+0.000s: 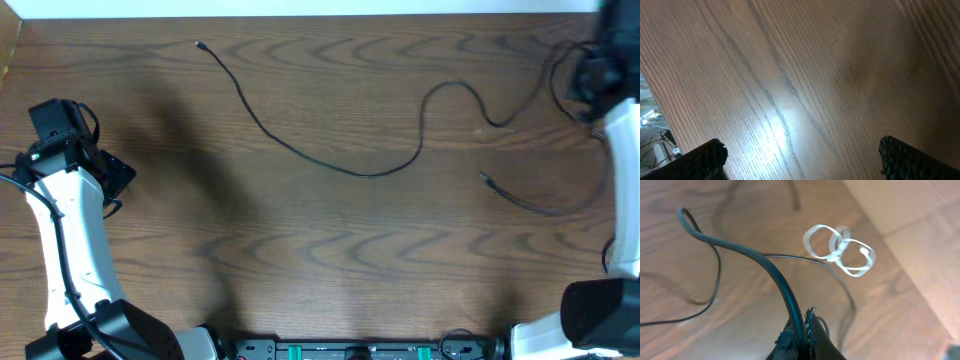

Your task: Untangle cables

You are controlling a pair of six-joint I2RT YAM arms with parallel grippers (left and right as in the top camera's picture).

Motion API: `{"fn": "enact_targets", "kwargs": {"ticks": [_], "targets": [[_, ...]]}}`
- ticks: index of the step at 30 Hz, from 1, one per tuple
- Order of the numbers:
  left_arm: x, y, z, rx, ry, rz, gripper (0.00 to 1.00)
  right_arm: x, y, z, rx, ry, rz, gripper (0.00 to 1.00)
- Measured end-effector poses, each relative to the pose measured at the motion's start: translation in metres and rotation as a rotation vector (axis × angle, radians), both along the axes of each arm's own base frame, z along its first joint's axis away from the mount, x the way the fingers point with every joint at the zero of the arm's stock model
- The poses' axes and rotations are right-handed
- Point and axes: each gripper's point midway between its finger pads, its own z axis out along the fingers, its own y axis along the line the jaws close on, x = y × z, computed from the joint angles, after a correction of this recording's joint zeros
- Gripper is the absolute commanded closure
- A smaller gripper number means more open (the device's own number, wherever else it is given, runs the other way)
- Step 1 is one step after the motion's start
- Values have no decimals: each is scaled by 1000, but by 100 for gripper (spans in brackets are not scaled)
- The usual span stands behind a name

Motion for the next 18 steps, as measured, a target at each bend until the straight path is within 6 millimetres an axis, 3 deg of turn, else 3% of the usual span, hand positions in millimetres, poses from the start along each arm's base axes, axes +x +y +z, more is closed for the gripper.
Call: {"fn": "enact_targets", "kwargs": {"ticks": [1,10,18], "targets": [[0,0,0,0,0,0,2,-8,-17,-1,-3,12,-39,99],[0,0,0,0,0,0,2,-58,-101,-1,-21,50,-236,99],[0,0,0,0,0,0,2,-136,-188,3,-28,32,-517,99]]}}
